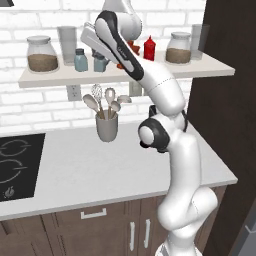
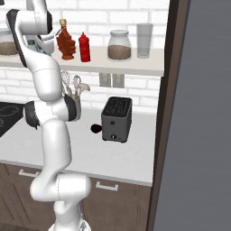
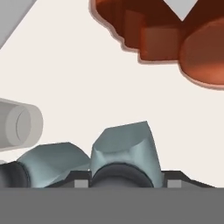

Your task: Put the shaker and condiment bottle from the counter next to their counterparts in the cabinet.

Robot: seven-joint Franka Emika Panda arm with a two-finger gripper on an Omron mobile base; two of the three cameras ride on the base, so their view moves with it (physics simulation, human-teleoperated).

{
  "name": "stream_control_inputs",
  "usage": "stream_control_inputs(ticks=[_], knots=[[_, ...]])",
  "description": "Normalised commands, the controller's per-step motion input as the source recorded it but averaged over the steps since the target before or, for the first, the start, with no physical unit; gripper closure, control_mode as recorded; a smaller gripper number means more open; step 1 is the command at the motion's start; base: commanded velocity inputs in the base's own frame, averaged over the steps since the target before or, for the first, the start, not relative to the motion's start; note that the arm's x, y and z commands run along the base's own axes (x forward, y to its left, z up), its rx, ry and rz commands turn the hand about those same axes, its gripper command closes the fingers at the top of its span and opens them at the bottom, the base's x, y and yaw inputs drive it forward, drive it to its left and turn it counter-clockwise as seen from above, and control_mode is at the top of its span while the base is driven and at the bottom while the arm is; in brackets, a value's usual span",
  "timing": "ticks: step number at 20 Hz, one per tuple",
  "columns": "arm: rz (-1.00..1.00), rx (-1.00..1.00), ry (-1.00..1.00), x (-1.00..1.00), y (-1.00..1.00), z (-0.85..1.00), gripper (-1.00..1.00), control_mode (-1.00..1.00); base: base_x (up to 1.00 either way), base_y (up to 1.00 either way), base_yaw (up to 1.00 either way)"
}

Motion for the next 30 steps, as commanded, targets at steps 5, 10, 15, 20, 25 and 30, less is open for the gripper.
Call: stream_control_inputs(ticks=[5,10,15,20,25,30], knots=[[0.0,0.0,0.0,0.13,0.18,-0.2,-1.0,-1.0,0.0,0.0,0.0],[0.0,0.0,0.0,0.11,0.0,-0.05,-1.0,-1.0,0.0,0.0,0.0],[0.0,0.0,0.02,0.16,0.0,-0.08,-1.0,-1.0,0.0,0.0,0.0],[0.0,0.0,0.03,0.14,0.0,-0.07,-1.0,-1.0,0.0,0.0,0.0],[0.0,0.06,0.0,0.0,0.0,0.23,-1.0,-1.0,0.0,0.0,0.0],[0.0,0.11,0.0,0.0,0.0,0.41,-1.0,-1.0,0.0,0.0,0.0]])
